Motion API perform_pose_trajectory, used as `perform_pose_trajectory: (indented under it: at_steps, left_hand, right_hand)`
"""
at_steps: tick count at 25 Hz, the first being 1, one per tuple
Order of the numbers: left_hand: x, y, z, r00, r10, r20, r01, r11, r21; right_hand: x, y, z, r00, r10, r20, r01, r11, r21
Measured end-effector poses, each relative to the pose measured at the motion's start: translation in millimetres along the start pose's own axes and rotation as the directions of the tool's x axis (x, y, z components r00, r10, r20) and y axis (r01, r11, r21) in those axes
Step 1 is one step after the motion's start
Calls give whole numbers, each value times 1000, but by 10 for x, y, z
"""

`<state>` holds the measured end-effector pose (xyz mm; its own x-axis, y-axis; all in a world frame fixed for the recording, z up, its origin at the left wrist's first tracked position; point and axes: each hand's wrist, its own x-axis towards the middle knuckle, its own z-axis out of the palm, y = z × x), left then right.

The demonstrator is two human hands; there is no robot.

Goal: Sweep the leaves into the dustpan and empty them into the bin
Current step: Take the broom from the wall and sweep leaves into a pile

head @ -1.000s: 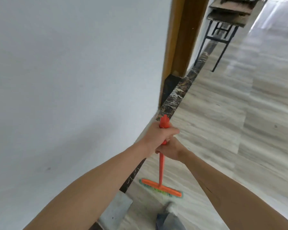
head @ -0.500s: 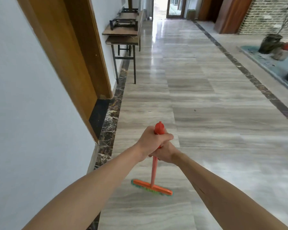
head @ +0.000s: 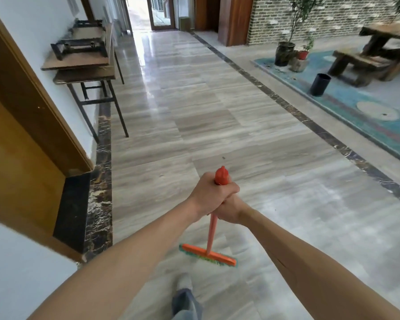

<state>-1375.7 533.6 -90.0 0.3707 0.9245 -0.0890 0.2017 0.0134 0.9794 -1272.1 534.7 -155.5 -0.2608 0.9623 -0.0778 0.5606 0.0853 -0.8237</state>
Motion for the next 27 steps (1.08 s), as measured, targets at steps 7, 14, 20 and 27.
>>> perform_pose_trajectory:
  at_steps: [7, 14, 20, 27]
  left_hand:
    - [1421, 132, -570, 998, 44, 52, -44, 999, -6]
    - [2809, 176, -658, 990, 57, 132, -58, 998, 6]
    - [4246, 216, -477, 993, 61, 103, -61, 998, 4]
    - [6155, 559, -202, 992, 16, 121, -17, 1000, 10]
  right_hand:
    - [1366, -7, -476, 994, 81, -79, -85, 995, -52]
    - [2474, 382, -1107, 985, 47, -165, -69, 988, -136]
    - [3518, 889, -1896, 975, 2, -220, -21, 996, -86]
    - [4833, 1589, -3186, 974, 142, -177, -168, 976, -139]
